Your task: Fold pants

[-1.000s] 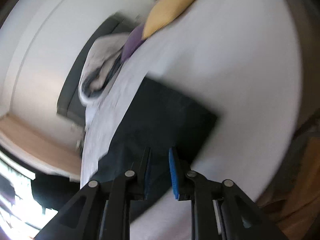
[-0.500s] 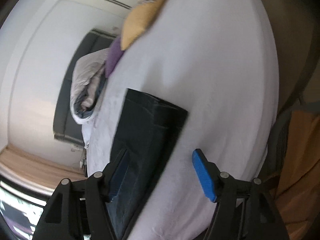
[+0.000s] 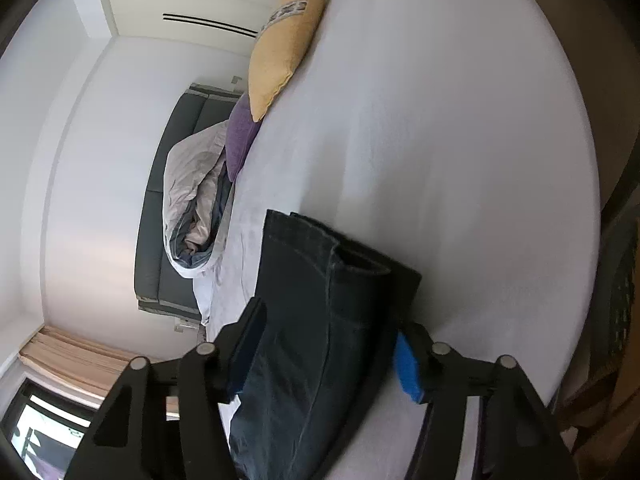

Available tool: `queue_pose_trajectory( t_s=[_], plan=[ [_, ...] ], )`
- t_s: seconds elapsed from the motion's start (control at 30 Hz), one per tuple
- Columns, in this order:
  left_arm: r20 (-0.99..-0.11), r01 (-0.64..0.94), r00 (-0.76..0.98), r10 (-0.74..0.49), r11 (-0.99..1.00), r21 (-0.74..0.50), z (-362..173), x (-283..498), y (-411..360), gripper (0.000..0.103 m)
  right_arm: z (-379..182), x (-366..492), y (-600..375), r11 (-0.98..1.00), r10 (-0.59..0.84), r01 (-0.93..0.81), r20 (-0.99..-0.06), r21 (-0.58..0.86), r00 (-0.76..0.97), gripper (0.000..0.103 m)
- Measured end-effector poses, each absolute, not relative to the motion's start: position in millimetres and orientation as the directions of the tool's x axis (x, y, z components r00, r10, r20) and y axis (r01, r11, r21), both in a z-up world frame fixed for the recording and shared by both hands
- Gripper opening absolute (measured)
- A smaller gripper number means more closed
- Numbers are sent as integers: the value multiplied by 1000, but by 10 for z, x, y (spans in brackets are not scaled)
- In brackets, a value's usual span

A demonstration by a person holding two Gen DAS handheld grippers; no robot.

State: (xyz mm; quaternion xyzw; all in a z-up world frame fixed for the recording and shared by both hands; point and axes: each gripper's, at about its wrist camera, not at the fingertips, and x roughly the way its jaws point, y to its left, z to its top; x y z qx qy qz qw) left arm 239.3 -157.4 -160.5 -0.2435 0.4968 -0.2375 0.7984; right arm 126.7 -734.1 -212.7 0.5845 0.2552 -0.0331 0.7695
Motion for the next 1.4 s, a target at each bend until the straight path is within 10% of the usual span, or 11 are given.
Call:
queue_pose_trajectory(
  t_s=[0.13, 0.63, 0.93, 1.4],
  plan=[
    [-684, 146, 395, -613, 777, -612, -1631, 2378, -1642, 77, -2199, 1317, -7356, 293, 258, 363, -438, 885, 861, 11],
    [-675, 145, 401, -619, 771, -620, -1732, 2371, -1744, 77, -1361, 1562, -6620, 678, 152, 293, -518, 674, 842, 6],
    [-659, 140, 413, -629, 759, -636, -1733, 2351, -1696, 77, -1434, 1446, -3904, 899, 121, -393, -750, -195, 650, 5],
    [-615, 5, 262, -744, 638, -770, -1643, 2587, -2022, 91, -1473, 1390, -3708, 903, 61, -331, -680, -275, 731, 6]
  ],
)
